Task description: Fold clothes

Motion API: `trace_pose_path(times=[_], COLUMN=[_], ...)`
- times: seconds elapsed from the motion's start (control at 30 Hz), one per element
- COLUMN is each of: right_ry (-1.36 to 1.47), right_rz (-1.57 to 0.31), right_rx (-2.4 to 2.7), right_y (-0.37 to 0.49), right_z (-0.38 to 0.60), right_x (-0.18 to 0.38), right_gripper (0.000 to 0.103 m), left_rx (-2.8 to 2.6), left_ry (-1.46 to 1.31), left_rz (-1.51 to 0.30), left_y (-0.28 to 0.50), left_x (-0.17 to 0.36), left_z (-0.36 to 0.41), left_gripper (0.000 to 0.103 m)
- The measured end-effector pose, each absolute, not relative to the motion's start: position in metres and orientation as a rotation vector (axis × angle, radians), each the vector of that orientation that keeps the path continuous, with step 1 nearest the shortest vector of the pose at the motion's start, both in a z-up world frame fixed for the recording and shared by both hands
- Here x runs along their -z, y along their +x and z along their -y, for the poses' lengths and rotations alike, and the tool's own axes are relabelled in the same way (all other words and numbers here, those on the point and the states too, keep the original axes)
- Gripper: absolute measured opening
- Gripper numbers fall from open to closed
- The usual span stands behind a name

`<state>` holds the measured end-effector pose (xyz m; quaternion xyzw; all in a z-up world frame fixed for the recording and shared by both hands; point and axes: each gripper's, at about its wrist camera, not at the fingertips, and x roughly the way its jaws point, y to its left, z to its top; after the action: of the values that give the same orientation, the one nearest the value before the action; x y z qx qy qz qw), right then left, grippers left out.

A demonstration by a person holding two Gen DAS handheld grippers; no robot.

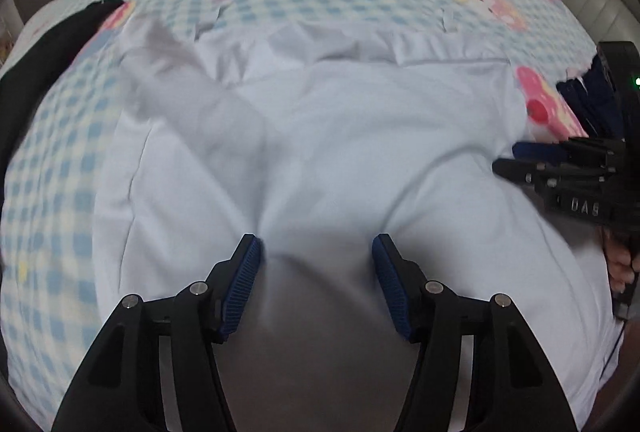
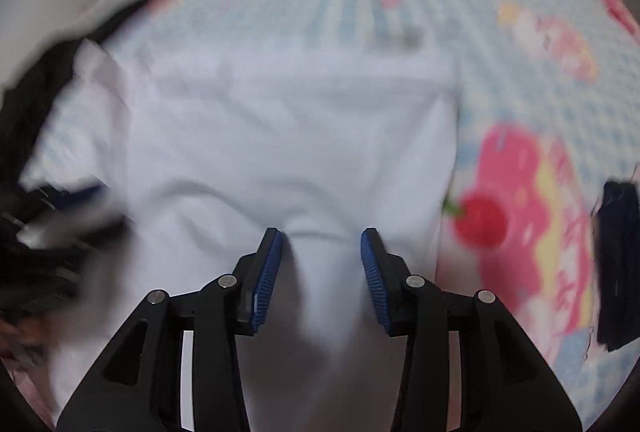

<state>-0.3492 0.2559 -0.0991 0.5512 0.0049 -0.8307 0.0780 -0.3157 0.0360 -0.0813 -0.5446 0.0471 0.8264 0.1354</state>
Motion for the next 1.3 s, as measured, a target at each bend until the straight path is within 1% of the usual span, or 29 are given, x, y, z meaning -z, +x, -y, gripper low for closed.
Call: trace_pose_path(times=[0.07,0.13,0.23,0.3,0.37,0.4,0.47,0.5,0.57,0.67,0.7,0.77,0.8,0.87,0.93,0.97,1.07,1.13,1.17,1.23,1.27,1.3], right_ry=[1.687,1.722,1.769,1.760,1.757,1.770,1.811,1.829,1.861,1.856,1.840,1.780,1.761,1.770,1.826,1.845,1.859,1.878,1.890,1.913,1.925,1.936], right_rz=[-0.004,-0.013,-0.034,-0.032,-0.039,-0.073,-0.177,-0.177,-0.110,0.078,0.114,0.175,0.196,0.188,0.159,0.175,0.269,0.259,0.230,0.149,0.107,0.065], right_rx=[2.463,2.439,2.406,2.392,2.368,2.358,2.338,2.344,2.376,2.446,2.486,2.551,2.573,2.598,2.598,2.574,2.469,2.427,2.435,2.482,2.505,2.527], right_y=[-0.344,-0.343,-0.346,-0.352,-0.360,-0.365,-0.376,-0.380,-0.389,-0.392,-0.391,-0.388,-0.388,-0.398,-0.415,-0.422,-0.435,-0.440,-0.441,-0.440,-0.439,-0.439], right_z=[-0.258,-0.257,-0.253,-0.245,-0.234,-0.229,-0.220,-0.224,-0.243,-0.281,-0.293,-0.313,-0.322,-0.333,-0.341,-0.343,-0.344,-0.335,-0.331,-0.326,-0.323,-0.321], right_x=[0.097,0.085,0.066,0.059,0.059,0.064,0.081,0.085,0.091,0.075,0.065,0.044,0.036,0.034,0.043,0.048,0.064,0.073,0.076,0.081,0.083,0.086], right_gripper=[0.043,0.043,0.045,0.050,0.052,0.052,0.049,0.049,0.049,0.049,0.050,0.050,0.054,0.056,0.056,0.056,0.056,0.057,0.059,0.057,0.046,0.042], left_rx=[-2.348,-2.299,-2.265,-2.244,-2.225,-2.215,-2.256,-2.291,-2.356,-2.449,-2.491,-2.554,-2.574,-2.592,-2.595,-2.591,-2.596,-2.618,-2.627,-2.642,-2.650,-2.653], left_ry=[-1.647,-1.712,-1.730,-1.730,-1.761,-1.785,-1.822,-1.828,-1.796,-1.728,-1.683,-1.656,-1.665,-1.727,-1.768,-1.748,-1.675,-1.651,-1.652,-1.663,-1.692,-1.719], left_rz=[-0.115,-0.039,0.037,0.060,0.047,0.031,-0.044,-0.056,0.083,0.280,0.287,0.245,0.219,0.178,0.224,0.261,0.281,0.314,0.382,0.517,0.506,0.460], left_y=[-0.309,-0.312,-0.327,-0.341,-0.357,-0.366,-0.383,-0.391,-0.404,-0.422,-0.423,-0.426,-0.429,-0.436,-0.439,-0.438,-0.430,-0.425,-0.424,-0.421,-0.426,-0.430], left_x=[0.074,0.060,0.043,0.038,0.045,0.051,0.061,0.061,0.050,0.031,0.022,0.016,0.016,0.025,0.033,0.032,0.029,0.022,0.021,0.023,0.028,0.034], left_z=[-0.031,-0.028,-0.034,-0.043,-0.053,-0.057,-0.058,-0.052,-0.026,0.011,0.020,0.032,0.038,0.051,0.073,0.079,0.086,0.100,0.110,0.127,0.130,0.127], left_gripper=[0.061,0.061,0.061,0.061,0.061,0.061,0.060,0.059,0.057,0.057,0.057,0.059,0.059,0.059,0.059,0.059,0.059,0.059,0.059,0.059,0.057,0.057])
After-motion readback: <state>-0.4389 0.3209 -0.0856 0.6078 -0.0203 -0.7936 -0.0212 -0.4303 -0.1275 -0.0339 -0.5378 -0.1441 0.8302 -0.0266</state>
